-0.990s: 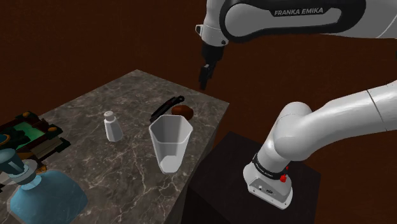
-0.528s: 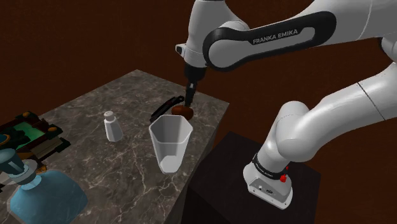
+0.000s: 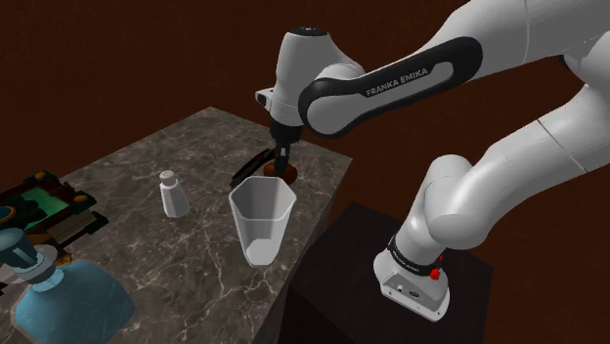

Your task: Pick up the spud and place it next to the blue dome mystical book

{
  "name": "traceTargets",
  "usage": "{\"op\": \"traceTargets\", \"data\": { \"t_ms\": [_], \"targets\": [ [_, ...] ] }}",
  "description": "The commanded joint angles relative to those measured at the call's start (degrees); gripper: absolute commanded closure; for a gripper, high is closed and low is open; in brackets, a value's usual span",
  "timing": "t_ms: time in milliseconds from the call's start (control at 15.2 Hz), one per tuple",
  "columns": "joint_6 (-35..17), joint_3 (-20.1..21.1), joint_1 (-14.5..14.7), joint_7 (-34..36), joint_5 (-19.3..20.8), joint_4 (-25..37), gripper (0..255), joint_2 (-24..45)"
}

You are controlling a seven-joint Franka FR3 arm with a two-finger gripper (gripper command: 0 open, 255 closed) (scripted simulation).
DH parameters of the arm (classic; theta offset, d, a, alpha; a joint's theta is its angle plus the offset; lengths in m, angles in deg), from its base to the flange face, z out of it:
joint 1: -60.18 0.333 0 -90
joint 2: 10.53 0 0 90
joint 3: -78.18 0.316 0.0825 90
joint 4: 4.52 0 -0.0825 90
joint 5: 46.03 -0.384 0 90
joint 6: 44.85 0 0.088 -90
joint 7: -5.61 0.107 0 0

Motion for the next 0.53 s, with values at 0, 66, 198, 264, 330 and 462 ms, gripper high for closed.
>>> {"op": "traceTargets", "data": {
  "t_ms": [0,66,198,264,330,462],
  "targets": [
    [-2.1,0.1,-0.1,0.1,0.1,-0.9,0,1.2],
    [-3.6,0.1,-0.2,0.2,0.2,-1.4,0,2.1],
    [-3.6,0.1,-0.1,0.2,0.2,-1.4,0,2.1],
    [-3.6,0.1,-0.1,0.2,0.2,-1.4,0,2.1],
    [-3.6,0.1,-0.1,0.2,0.2,-1.4,0,2.1],
    [-3.6,0.1,-0.1,0.2,0.2,-1.4,0,2.1]
  ]
}}
